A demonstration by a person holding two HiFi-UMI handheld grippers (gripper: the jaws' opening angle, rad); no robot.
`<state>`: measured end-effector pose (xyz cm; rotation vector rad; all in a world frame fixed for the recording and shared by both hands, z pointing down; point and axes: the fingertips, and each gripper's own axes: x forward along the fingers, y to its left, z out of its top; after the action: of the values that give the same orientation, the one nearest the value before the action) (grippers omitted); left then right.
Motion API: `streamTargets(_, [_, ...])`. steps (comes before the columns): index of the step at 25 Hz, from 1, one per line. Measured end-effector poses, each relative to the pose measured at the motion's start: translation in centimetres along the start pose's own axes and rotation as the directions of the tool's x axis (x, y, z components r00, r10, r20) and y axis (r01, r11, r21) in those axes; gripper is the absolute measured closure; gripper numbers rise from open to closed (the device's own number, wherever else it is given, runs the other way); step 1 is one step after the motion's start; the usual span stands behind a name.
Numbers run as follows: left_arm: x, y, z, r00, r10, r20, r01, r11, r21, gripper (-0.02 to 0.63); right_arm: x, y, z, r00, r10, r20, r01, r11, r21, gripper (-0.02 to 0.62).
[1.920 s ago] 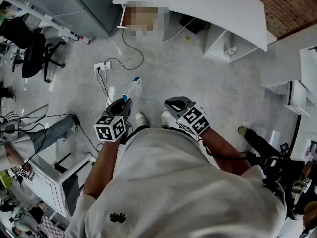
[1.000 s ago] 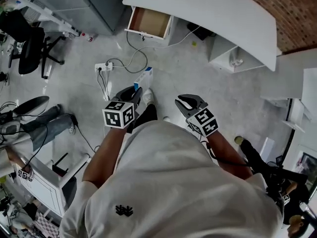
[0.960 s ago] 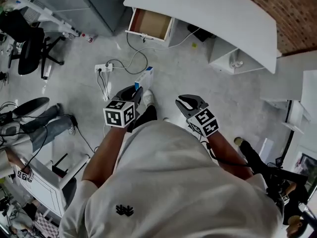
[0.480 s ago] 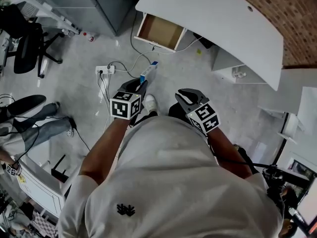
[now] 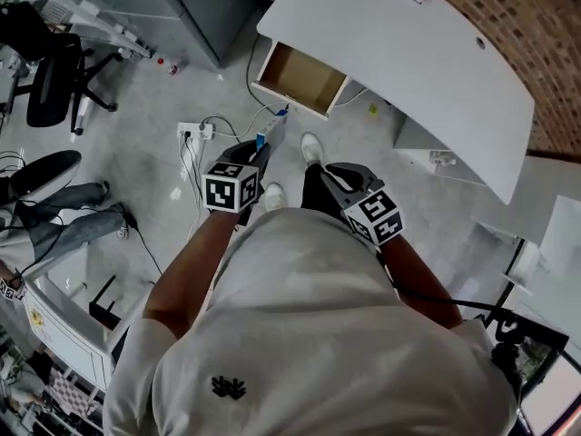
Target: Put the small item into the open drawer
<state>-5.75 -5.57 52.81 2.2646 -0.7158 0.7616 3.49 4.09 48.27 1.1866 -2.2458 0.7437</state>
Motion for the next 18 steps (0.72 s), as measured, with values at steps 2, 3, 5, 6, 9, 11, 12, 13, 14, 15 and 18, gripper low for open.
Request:
streamTargets(2, [2.3, 0.6, 1.9, 1.000, 0.022, -0.011, -0.022, 1.000, -0.023, 0.515, 0.5, -2.9, 1.5, 1.000, 0.025, -0.004, -0.025, 1.000, -0.010, 0.526])
streamTargets(3, [3.7, 0.9, 2.9, 0.999, 0.033, -0.016, -0.033, 0.999, -0.033, 0.515, 0.7, -4.5, 2.2, 0.999, 0.037, -0.009, -0.038, 0.999, -0.017, 0.528])
streamTargets(5, [6.3, 1.6, 4.9, 0.998, 0.056, -0.023, -0.057, 0.997, -0.052, 0.515, 1.2, -7.9, 3.7, 0.998, 0.059, -0.020, -0.060, 0.998, -0.033, 0.529])
streamTargets(6, [7.6, 2.2, 5.9, 0.997, 0.067, -0.027, -0.069, 0.996, -0.061, 0.515, 1.6, -9.5, 4.3, 0.997, 0.068, -0.027, -0.069, 0.997, -0.042, 0.529])
streamTargets(9, [10.8, 4.0, 7.7, 0.994, 0.101, -0.049, -0.105, 0.990, -0.097, 0.515, 2.7, -13.4, 5.9, 0.995, 0.090, -0.050, -0.093, 0.994, -0.053, 0.529])
streamTargets(11, [13.0, 5.3, 8.7, 0.991, 0.121, -0.062, -0.128, 0.984, -0.123, 0.515, 3.5, -15.6, 6.8, 0.992, 0.109, -0.067, -0.112, 0.992, -0.050, 0.531])
streamTargets(12, [14.2, 6.0, 9.2, 0.989, 0.130, -0.066, -0.138, 0.981, -0.136, 0.515, 3.8, -16.7, 7.1, 0.990, 0.118, -0.079, -0.122, 0.991, -0.050, 0.531])
streamTargets(13, [15.4, 6.7, 9.7, 0.988, 0.140, -0.069, -0.149, 0.978, -0.148, 0.515, 4.2, -17.6, 7.3, 0.988, 0.128, -0.091, -0.133, 0.990, -0.049, 0.531])
streamTargets(14, [16.5, 7.4, 10.1, 0.986, 0.150, -0.072, -0.160, 0.974, -0.158, 0.515, 4.6, -18.3, 7.5, 0.985, 0.140, -0.103, -0.145, 0.988, -0.045, 0.531])
streamTargets(15, [17.5, 8.2, 10.5, 0.984, 0.162, -0.075, -0.173, 0.971, -0.167, 0.515, 5.0, -18.9, 7.5, 0.982, 0.151, -0.116, -0.157, 0.987, -0.043, 0.531])
streamTargets(18, [20.4, 10.6, 11.1, 0.976, 0.198, -0.090, -0.212, 0.959, -0.189, 0.515, 6.1, -20.8, 7.1, 0.970, 0.178, -0.164, -0.187, 0.981, -0.044, 0.531])
